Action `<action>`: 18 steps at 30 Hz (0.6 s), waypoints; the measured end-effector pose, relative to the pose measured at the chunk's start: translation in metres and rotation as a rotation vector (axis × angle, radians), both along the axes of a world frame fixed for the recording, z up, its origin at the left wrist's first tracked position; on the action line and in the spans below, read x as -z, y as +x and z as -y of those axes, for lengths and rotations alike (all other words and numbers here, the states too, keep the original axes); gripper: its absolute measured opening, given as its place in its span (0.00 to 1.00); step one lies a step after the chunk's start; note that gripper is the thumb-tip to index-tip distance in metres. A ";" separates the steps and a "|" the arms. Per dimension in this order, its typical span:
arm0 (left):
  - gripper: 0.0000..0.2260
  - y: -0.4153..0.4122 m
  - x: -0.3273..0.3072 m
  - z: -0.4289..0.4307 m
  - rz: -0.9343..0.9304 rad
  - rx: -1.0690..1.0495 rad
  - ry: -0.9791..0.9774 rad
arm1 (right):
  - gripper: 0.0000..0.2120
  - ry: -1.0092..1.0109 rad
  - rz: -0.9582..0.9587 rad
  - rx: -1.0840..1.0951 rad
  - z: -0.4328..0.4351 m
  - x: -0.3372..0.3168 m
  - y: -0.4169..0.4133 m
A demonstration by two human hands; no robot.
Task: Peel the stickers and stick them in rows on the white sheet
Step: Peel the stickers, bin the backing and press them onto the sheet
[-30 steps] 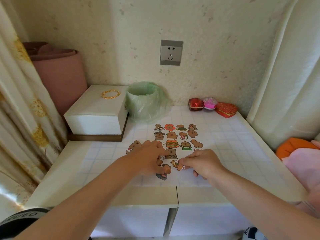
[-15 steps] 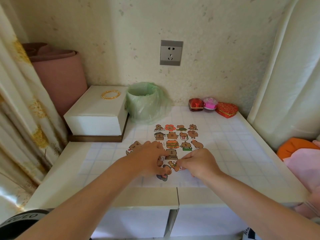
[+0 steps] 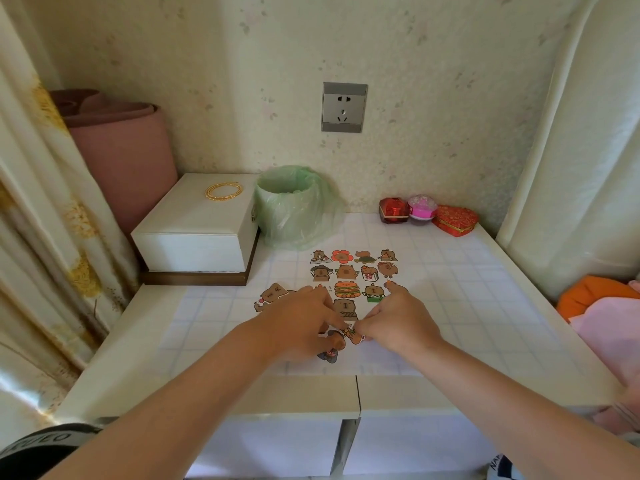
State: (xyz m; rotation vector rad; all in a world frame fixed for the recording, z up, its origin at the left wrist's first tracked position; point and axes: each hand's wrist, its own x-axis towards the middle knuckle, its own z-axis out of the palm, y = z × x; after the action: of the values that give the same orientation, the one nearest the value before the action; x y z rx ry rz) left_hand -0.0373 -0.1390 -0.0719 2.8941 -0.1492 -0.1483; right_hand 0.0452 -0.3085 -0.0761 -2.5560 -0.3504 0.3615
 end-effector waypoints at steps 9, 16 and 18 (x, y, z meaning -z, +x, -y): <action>0.13 -0.007 -0.003 0.008 0.047 -0.059 0.026 | 0.19 -0.210 0.244 -0.117 0.012 -0.005 0.002; 0.15 -0.015 0.006 0.014 0.172 0.006 0.043 | 0.17 -0.111 0.327 -0.393 0.040 -0.003 -0.006; 0.17 -0.018 0.012 0.015 0.195 0.066 0.005 | 0.20 -0.137 0.407 -0.547 0.044 0.004 -0.010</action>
State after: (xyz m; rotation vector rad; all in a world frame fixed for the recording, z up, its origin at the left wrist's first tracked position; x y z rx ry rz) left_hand -0.0554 -0.1539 -0.0842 2.9055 -0.2793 0.1230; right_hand 0.0356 -0.3526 -0.0798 -2.6214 -1.2223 0.0496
